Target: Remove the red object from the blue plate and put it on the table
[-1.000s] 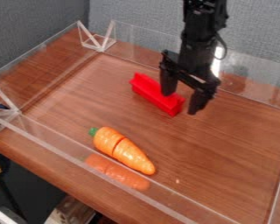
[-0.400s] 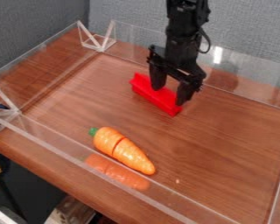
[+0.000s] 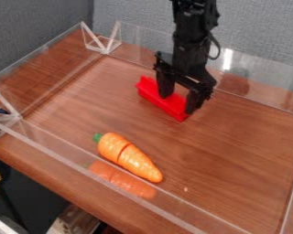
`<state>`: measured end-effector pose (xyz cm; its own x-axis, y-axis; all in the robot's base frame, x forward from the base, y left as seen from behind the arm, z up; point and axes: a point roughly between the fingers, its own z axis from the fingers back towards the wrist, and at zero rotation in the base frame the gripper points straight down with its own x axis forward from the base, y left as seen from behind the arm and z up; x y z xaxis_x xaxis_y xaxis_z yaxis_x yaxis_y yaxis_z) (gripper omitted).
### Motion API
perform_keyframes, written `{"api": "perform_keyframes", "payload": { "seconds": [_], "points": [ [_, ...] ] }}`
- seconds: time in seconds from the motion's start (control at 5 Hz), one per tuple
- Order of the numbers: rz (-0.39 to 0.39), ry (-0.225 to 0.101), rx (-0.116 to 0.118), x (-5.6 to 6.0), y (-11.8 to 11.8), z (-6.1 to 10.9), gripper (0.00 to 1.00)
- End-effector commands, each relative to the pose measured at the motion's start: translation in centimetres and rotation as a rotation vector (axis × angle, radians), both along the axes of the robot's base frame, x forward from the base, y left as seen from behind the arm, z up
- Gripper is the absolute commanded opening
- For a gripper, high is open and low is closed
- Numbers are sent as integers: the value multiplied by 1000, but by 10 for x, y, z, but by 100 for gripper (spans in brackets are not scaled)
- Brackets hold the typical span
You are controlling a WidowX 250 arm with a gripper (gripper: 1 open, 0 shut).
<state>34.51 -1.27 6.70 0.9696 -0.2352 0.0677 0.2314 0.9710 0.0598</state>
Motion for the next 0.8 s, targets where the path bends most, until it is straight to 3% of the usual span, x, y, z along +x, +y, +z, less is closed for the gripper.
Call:
{"api": "perform_keyframes", "payload": {
  "seconds": [0.0,0.2,0.4,0.6],
  "points": [
    [3,-120,-20,1,-22,30,0],
    [5,-117,-14,2,-24,28,0],
    [27,-110,-6,0,-14,28,100],
    [23,-105,3,3,-1,20,100]
  ]
}}
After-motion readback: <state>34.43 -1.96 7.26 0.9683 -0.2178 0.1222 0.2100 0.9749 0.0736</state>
